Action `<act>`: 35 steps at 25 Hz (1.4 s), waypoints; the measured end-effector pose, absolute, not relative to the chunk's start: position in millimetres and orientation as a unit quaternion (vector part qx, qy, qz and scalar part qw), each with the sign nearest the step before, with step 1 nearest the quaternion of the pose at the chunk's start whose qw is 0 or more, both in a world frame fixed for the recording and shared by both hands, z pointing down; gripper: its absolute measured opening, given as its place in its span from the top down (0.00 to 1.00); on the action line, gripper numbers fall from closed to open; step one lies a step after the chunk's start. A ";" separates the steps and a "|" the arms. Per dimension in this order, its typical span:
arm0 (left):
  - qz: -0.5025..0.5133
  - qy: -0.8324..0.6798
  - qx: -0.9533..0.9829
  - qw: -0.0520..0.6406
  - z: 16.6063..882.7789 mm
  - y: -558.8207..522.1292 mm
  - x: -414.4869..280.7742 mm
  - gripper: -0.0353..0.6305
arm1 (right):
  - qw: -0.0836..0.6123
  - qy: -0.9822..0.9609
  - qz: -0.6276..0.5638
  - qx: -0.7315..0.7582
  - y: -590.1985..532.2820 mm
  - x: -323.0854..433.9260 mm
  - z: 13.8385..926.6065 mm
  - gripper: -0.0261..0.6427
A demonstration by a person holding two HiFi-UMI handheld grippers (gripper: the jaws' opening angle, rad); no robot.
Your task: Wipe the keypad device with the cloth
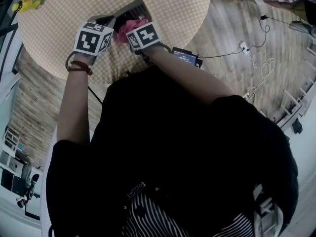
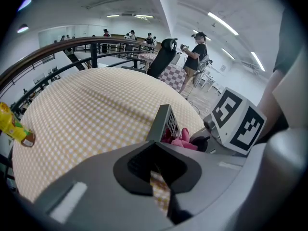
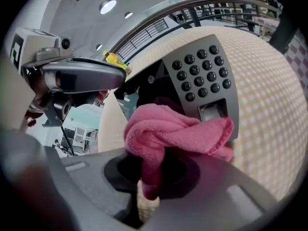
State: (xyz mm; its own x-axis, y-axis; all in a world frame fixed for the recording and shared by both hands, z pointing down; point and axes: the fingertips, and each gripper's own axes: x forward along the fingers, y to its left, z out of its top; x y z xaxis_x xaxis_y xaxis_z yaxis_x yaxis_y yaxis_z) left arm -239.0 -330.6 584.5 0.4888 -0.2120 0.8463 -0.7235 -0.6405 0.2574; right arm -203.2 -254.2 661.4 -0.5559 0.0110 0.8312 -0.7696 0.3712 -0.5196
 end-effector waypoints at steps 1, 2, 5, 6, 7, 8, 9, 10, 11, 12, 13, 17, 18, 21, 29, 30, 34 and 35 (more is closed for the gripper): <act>0.415 -0.290 0.805 0.309 584.3 -330.8 -239.0 0.94 | 0.397 -0.727 0.496 0.260 -253.6 -203.0 661.4 0.87; 0.417 -0.289 0.805 0.309 584.4 -331.2 -237.8 0.94 | 0.399 -0.727 0.494 0.261 -254.7 -202.2 659.8 0.87; 0.418 -0.289 0.804 0.309 585.7 -332.7 -232.2 0.94 | 0.389 -0.742 0.478 0.265 -266.1 -202.0 647.5 0.87; 0.417 -0.290 0.804 0.309 585.9 -332.9 -231.6 0.94 | 0.379 -0.747 0.476 0.268 -271.2 -204.0 641.9 0.87; 0.417 -0.290 0.804 0.309 585.7 -332.7 -231.8 0.94 | 0.369 -0.751 0.476 0.271 -276.1 -207.0 635.6 0.87; 0.416 -0.291 0.804 0.310 585.0 -332.2 -232.5 0.94 | 0.358 -0.754 0.477 0.274 -281.0 -210.7 628.4 0.87; 0.416 -0.292 0.804 0.310 583.9 -331.8 -233.5 0.94 | 0.348 -0.758 0.477 0.277 -286.0 -215.1 620.7 0.87; 0.415 -0.293 0.804 0.309 582.7 -331.9 -234.2 0.94 | 0.338 -0.763 0.475 0.278 -290.7 -219.4 613.6 0.87; 0.415 -0.294 0.804 0.308 581.8 -332.3 -234.6 0.94 | 0.331 -0.769 0.472 0.276 -294.2 -222.6 608.9 0.87; 0.415 -0.294 0.804 0.308 581.6 -332.6 -234.9 0.94 | 0.328 -0.774 0.468 0.272 -295.7 -223.7 607.8 0.87; 0.415 -0.295 0.804 0.308 582.2 -332.7 -235.1 0.94 | 0.329 -0.778 0.464 0.267 -294.7 -222.7 610.2 0.87; 0.408 -0.296 0.803 0.318 584.5 -330.9 -237.0 0.94 | 0.358 -0.775 0.456 0.252 -274.6 -212.1 636.7 0.87; 0.408 -0.297 0.803 0.317 584.4 -331.4 -237.3 0.94 | 0.364 -0.771 0.458 0.251 -269.9 -209.6 643.3 0.87; 0.411 -0.297 0.803 0.313 584.8 -331.5 -235.4 0.94 | 0.377 -0.754 0.478 0.248 -258.7 -202.1 657.2 0.87; 0.407 -0.301 0.804 0.313 583.0 -331.9 -235.9 0.94 | 0.350 -0.775 0.461 0.254 -292.9 -230.9 606.5 0.87; 0.406 -0.302 0.804 0.314 581.8 -331.9 -236.5 0.94 | 0.351 -0.778 0.456 0.252 -293.3 -231.7 605.5 0.87; 0.409 -0.309 0.802 0.307 581.7 -331.9 -238.0 0.94 | 0.350 -0.771 0.470 0.250 -283.8 -223.6 621.6 0.87; 0.410 -0.310 0.802 0.305 582.6 -332.3 -237.6 0.94 | 0.356 -0.768 0.470 0.251 -279.6 -219.6 628.4 0.87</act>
State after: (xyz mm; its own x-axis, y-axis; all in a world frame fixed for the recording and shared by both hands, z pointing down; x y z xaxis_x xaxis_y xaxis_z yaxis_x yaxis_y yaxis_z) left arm -237.6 -332.3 582.6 0.4718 -0.2460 0.8467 -0.7471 -0.6215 0.2358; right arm -219.6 -279.6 628.4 -0.6205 -0.0505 0.7826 -0.7196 0.4331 -0.5427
